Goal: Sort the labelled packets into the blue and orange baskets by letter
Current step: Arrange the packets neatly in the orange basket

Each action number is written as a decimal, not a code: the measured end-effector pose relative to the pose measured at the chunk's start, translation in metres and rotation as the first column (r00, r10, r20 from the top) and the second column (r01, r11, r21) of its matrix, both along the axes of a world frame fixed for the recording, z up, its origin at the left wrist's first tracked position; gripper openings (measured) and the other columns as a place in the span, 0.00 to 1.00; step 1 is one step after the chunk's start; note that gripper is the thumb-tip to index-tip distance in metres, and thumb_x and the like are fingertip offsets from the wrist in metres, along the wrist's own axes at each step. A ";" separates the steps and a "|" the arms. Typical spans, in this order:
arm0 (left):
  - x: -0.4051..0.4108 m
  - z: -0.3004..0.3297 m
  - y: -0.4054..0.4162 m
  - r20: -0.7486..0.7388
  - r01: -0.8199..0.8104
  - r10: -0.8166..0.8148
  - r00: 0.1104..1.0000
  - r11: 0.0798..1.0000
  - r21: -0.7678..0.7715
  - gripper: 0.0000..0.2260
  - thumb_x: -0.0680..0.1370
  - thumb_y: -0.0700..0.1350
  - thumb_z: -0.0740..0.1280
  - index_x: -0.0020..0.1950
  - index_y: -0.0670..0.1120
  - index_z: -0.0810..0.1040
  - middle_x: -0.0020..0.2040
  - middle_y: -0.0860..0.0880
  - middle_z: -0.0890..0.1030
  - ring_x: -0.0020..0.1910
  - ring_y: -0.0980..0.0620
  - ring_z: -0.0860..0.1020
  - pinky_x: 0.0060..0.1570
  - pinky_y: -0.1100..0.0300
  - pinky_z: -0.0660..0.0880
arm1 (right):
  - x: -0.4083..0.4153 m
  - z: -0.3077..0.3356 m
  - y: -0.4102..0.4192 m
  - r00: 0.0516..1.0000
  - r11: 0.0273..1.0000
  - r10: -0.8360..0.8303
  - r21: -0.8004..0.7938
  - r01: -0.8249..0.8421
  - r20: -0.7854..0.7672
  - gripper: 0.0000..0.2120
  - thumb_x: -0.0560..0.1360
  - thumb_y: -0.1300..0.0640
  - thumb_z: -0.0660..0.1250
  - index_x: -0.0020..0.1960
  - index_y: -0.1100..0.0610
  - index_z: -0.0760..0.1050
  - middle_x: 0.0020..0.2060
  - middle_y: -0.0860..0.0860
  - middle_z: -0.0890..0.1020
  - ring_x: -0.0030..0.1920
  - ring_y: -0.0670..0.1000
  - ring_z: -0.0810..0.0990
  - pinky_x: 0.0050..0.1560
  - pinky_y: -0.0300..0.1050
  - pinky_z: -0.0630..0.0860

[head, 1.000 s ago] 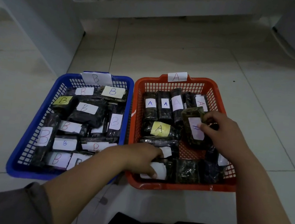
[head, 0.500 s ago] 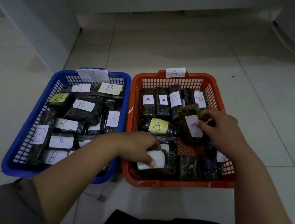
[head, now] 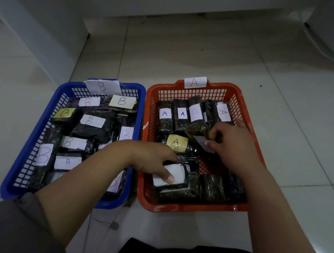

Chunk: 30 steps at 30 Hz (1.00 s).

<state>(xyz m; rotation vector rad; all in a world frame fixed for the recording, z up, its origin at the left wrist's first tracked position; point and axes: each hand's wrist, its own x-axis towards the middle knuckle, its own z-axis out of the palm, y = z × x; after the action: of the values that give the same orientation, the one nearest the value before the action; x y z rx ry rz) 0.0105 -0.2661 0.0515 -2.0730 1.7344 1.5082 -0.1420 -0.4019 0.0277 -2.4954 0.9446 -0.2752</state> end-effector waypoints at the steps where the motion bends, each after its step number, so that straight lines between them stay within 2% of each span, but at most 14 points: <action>1: -0.001 -0.002 0.002 0.005 -0.003 0.003 1.000 1.000 -0.003 0.13 0.77 0.47 0.67 0.60 0.46 0.76 0.52 0.52 0.78 0.51 0.53 0.77 0.51 0.60 0.74 | -0.001 0.000 0.000 0.999 0.999 -0.031 0.038 0.030 0.041 0.07 0.71 0.54 0.71 0.40 0.53 0.73 0.39 0.46 0.76 0.49 0.47 0.68 0.58 0.43 0.63; 3: -0.004 -0.006 0.005 0.011 0.001 -0.002 1.000 1.000 0.001 0.15 0.77 0.47 0.67 0.62 0.45 0.74 0.55 0.51 0.78 0.53 0.53 0.76 0.52 0.60 0.74 | -0.002 -0.004 -0.001 0.990 0.991 -0.090 0.109 0.078 0.109 0.08 0.71 0.56 0.72 0.39 0.53 0.72 0.37 0.46 0.75 0.50 0.48 0.70 0.48 0.41 0.65; 5: -0.007 -0.011 0.005 0.023 0.014 -0.014 1.000 1.000 0.003 0.18 0.77 0.48 0.67 0.66 0.46 0.73 0.58 0.50 0.77 0.55 0.53 0.75 0.54 0.59 0.73 | -0.001 -0.010 -0.003 0.981 0.982 -0.134 0.155 0.112 0.143 0.11 0.70 0.58 0.73 0.36 0.51 0.71 0.39 0.49 0.77 0.46 0.50 0.74 0.40 0.39 0.66; 9: -0.013 -0.018 0.005 0.053 0.015 -0.014 0.999 1.000 -0.014 0.21 0.77 0.48 0.66 0.70 0.48 0.68 0.62 0.50 0.74 0.58 0.52 0.73 0.58 0.59 0.71 | -0.003 -0.015 -0.005 0.981 0.977 -0.114 0.199 0.081 0.159 0.12 0.69 0.57 0.74 0.35 0.49 0.71 0.41 0.50 0.79 0.46 0.51 0.77 0.44 0.42 0.72; 11: -0.016 -0.020 0.006 0.058 0.009 -0.008 0.998 1.000 -0.021 0.22 0.78 0.48 0.66 0.70 0.49 0.67 0.63 0.50 0.74 0.60 0.51 0.73 0.58 0.59 0.71 | -0.005 -0.011 -0.006 0.979 0.971 -0.100 0.233 0.057 0.177 0.12 0.69 0.57 0.74 0.35 0.48 0.72 0.39 0.47 0.79 0.44 0.49 0.77 0.42 0.38 0.70; 13: -0.020 -0.021 0.009 0.063 -0.004 0.007 0.998 0.999 -0.041 0.22 0.78 0.48 0.66 0.70 0.49 0.67 0.64 0.50 0.73 0.60 0.52 0.73 0.57 0.60 0.71 | -0.008 -0.007 -0.008 0.967 0.961 -0.141 0.265 0.082 0.210 0.09 0.69 0.57 0.74 0.37 0.51 0.74 0.39 0.45 0.79 0.43 0.46 0.77 0.39 0.33 0.67; 15: -0.023 -0.021 0.013 0.068 -0.017 0.023 0.997 0.996 -0.085 0.23 0.77 0.49 0.67 0.71 0.49 0.66 0.66 0.50 0.72 0.62 0.51 0.72 0.60 0.58 0.71 | -0.011 -0.005 -0.011 0.944 0.941 -0.224 0.306 0.145 0.241 0.06 0.70 0.56 0.73 0.40 0.54 0.76 0.40 0.47 0.80 0.43 0.47 0.77 0.38 0.34 0.68; 17: -0.026 -0.022 0.019 0.077 -0.014 0.024 0.997 0.991 -0.135 0.25 0.77 0.51 0.67 0.72 0.50 0.64 0.68 0.51 0.71 0.65 0.52 0.71 0.62 0.61 0.69 | -0.013 -0.004 -0.015 0.926 0.922 -0.283 0.337 0.191 0.249 0.06 0.71 0.56 0.72 0.42 0.55 0.75 0.41 0.49 0.80 0.42 0.48 0.78 0.37 0.37 0.69; 20: -0.028 -0.024 0.025 0.078 -0.019 0.034 0.996 0.982 -0.186 0.29 0.76 0.53 0.67 0.74 0.50 0.60 0.71 0.51 0.67 0.66 0.54 0.68 0.58 0.66 0.66 | -0.015 -0.006 -0.019 0.917 0.922 -0.312 0.311 0.229 0.249 0.07 0.73 0.56 0.70 0.46 0.56 0.72 0.40 0.50 0.80 0.42 0.50 0.78 0.37 0.41 0.69; 23: -0.029 -0.026 0.027 0.023 -0.067 0.074 0.997 0.975 -0.212 0.32 0.75 0.52 0.69 0.74 0.53 0.58 0.71 0.52 0.66 0.66 0.55 0.67 0.62 0.64 0.67 | -0.010 -0.004 -0.021 0.916 0.928 -0.284 0.321 0.189 0.284 0.15 0.74 0.59 0.69 0.54 0.54 0.64 0.39 0.48 0.79 0.39 0.43 0.76 0.35 0.38 0.68; 25: -0.030 -0.028 0.026 0.023 -0.072 0.078 0.997 0.976 -0.204 0.32 0.73 0.53 0.70 0.73 0.54 0.59 0.69 0.53 0.66 0.65 0.55 0.68 0.64 0.59 0.69 | -0.001 -0.002 -0.026 0.930 0.953 -0.253 0.236 0.192 0.268 0.12 0.76 0.57 0.67 0.56 0.54 0.67 0.39 0.46 0.77 0.39 0.44 0.75 0.39 0.39 0.70; 27: -0.030 -0.029 0.024 0.020 -0.079 0.084 0.996 0.979 -0.188 0.30 0.72 0.53 0.71 0.71 0.53 0.64 0.65 0.53 0.69 0.61 0.54 0.71 0.61 0.57 0.72 | 0.013 0.002 -0.039 0.928 0.971 -0.238 0.107 0.216 0.286 0.10 0.77 0.57 0.65 0.58 0.54 0.72 0.41 0.46 0.77 0.43 0.51 0.77 0.51 0.46 0.72; 29: -0.028 -0.029 0.023 -0.002 -0.099 0.100 0.995 0.980 -0.172 0.29 0.71 0.53 0.72 0.70 0.53 0.65 0.64 0.53 0.72 0.59 0.54 0.73 0.59 0.56 0.73 | 0.029 0.007 -0.054 0.952 0.977 -0.194 -0.034 0.208 0.237 0.09 0.78 0.58 0.63 0.58 0.51 0.74 0.44 0.49 0.81 0.48 0.54 0.79 0.63 0.51 0.65; 30: -0.027 -0.029 0.022 -0.011 -0.116 0.116 0.993 0.979 -0.167 0.31 0.71 0.54 0.72 0.71 0.54 0.64 0.65 0.54 0.72 0.60 0.54 0.73 0.60 0.56 0.73 | 0.037 0.007 -0.062 0.973 0.977 -0.168 -0.103 0.185 0.159 0.10 0.78 0.57 0.61 0.58 0.49 0.75 0.45 0.49 0.82 0.50 0.54 0.79 0.65 0.52 0.59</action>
<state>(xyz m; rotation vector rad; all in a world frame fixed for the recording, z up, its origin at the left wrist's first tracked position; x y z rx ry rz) -0.0164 -0.2441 0.0223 -2.2917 1.8290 1.4372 -0.1052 -0.4636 0.0343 -2.4564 1.1183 -0.5826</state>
